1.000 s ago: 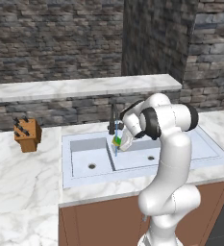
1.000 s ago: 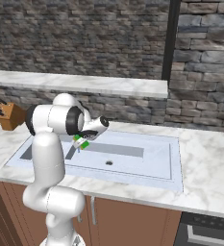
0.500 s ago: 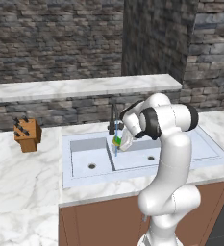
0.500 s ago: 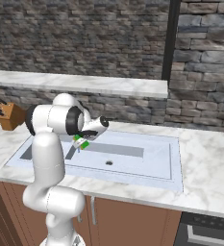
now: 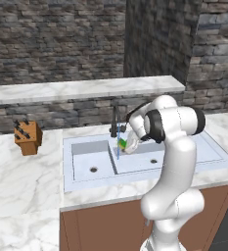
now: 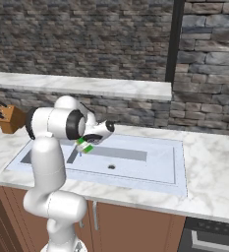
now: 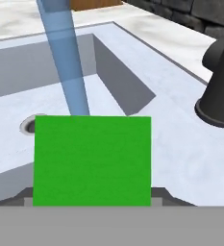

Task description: Soak the sponge with water for a few seconds and then drop it inside the sink.

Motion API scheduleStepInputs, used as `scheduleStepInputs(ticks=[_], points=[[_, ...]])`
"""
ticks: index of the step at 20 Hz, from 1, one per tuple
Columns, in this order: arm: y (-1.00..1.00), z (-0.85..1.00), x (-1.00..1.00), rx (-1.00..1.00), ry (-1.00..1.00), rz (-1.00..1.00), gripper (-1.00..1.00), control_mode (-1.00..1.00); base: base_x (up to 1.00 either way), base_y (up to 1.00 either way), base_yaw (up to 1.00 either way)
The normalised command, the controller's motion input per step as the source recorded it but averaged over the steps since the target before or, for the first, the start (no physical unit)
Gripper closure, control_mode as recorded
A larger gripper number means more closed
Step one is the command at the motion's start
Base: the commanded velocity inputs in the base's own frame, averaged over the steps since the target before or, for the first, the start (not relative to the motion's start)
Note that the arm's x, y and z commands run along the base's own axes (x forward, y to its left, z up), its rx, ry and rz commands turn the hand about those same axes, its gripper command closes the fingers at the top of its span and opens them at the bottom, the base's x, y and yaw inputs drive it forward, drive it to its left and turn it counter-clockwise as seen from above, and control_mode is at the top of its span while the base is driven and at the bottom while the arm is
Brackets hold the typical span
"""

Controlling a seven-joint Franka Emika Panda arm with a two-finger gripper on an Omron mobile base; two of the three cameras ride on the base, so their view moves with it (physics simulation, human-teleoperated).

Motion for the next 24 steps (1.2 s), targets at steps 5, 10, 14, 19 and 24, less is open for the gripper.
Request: scheduleStepInputs(ticks=[5,10,14,19,24], points=[[-0.46,0.22,-0.19,0.05,0.0,0.0,1.0,-1.0,0.0,0.0,0.0],[-0.48,0.34,-0.03,0.01,0.0,0.0,1.0,-1.0,0.0,0.0,0.0],[-0.44,0.5,0.0,0.0,0.09,0.0,1.0,-1.0,0.0,0.0,0.0],[-0.35,0.41,-0.01,0.0,0.14,0.0,1.0,-1.0,0.0,0.0,0.0],[-0.29,0.09,-0.05,0.0,0.18,0.0,1.0,-1.0,0.0,0.0,0.0]])
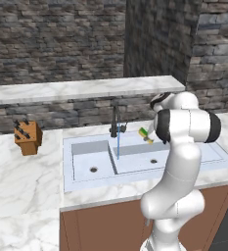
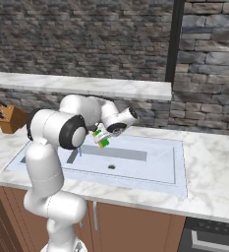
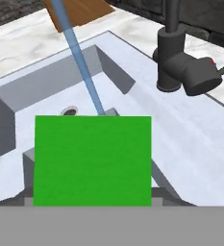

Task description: Soak the sponge with water for a few seconds and then drop it inside the sink.

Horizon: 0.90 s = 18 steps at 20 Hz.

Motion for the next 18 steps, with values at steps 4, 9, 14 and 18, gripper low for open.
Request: scheduleStepInputs(ticks=[4,9,14,18], points=[[-0.05,0.0,-0.01,0.0,0.18,0.0,1.0,-1.0,0.0,0.0,0.0],[0.0,0.0,-0.02,-0.02,0.14,0.0,1.0,-1.0,0.0,0.0,0.0],[0.0,0.0,-0.05,-0.07,0.13,0.01,1.0,-1.0,0.0,0.0,0.0],[0.0,-0.09,-0.08,-0.1,0.09,0.01,1.0,-1.0,0.0,0.0,0.0]])
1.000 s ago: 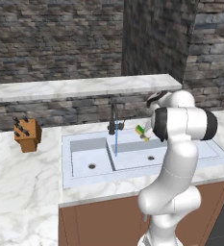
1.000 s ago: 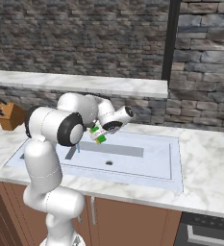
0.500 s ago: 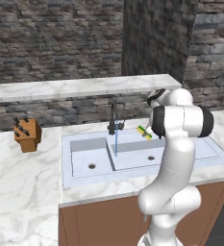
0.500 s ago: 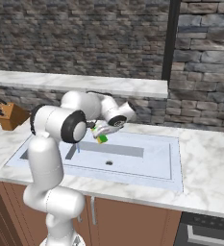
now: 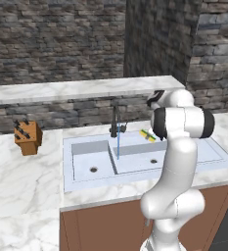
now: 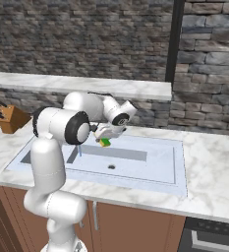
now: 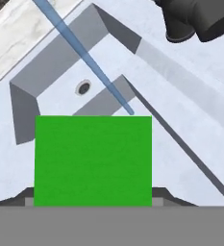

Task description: Soak the sponge with water for a few seconds and then drop it inside the sink.

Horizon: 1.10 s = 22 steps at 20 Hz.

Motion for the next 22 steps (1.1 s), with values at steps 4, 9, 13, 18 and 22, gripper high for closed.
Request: scheduleStepInputs(ticks=[4,9,13,18,22], points=[[0.0,-0.1,-0.11,-0.09,0.03,0.0,1.0,-1.0,0.0,0.0,0.0],[0.0,-0.04,-0.04,-0.1,-0.05,0.0,1.0,-1.0,0.0,0.0,0.0],[-0.09,-0.03,-0.03,-0.09,-0.04,-0.04,1.0,-1.0,0.0,0.0,0.0],[-0.14,0.0,-0.12,-0.04,-0.01,-0.12,1.0,-1.0,0.0,0.0,0.0],[-0.13,0.0,-0.01,-0.01,0.01,-0.2,1.0,-1.0,0.0,0.0,0.0]])
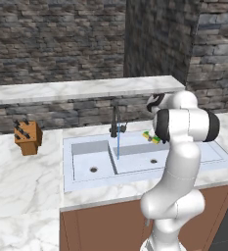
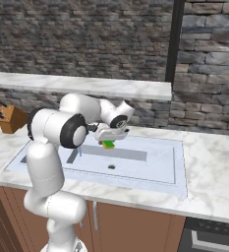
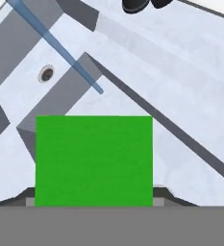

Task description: Soak the sponge with water for a few seconds and then drop it inside the sink.

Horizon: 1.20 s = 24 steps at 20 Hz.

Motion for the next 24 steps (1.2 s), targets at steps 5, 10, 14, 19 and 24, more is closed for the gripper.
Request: scheduleStepInputs(ticks=[5,10,14,19,24], points=[[-0.07,0.0,-0.02,0.0,0.03,-0.24,1.0,-1.0,0.0,0.0,0.0],[0.0,-0.28,-0.03,-0.04,0.01,-0.13,1.0,-1.0,0.0,0.0,0.0],[0.01,-0.22,0.0,-0.11,0.0,0.01,1.0,-1.0,0.0,0.0,0.0],[0.0,-0.04,0.04,-0.16,0.01,0.05,1.0,-1.0,0.0,0.0,0.0],[0.0,0.0,0.07,-0.09,0.0,0.08,1.0,-1.0,0.0,0.0,0.0]])
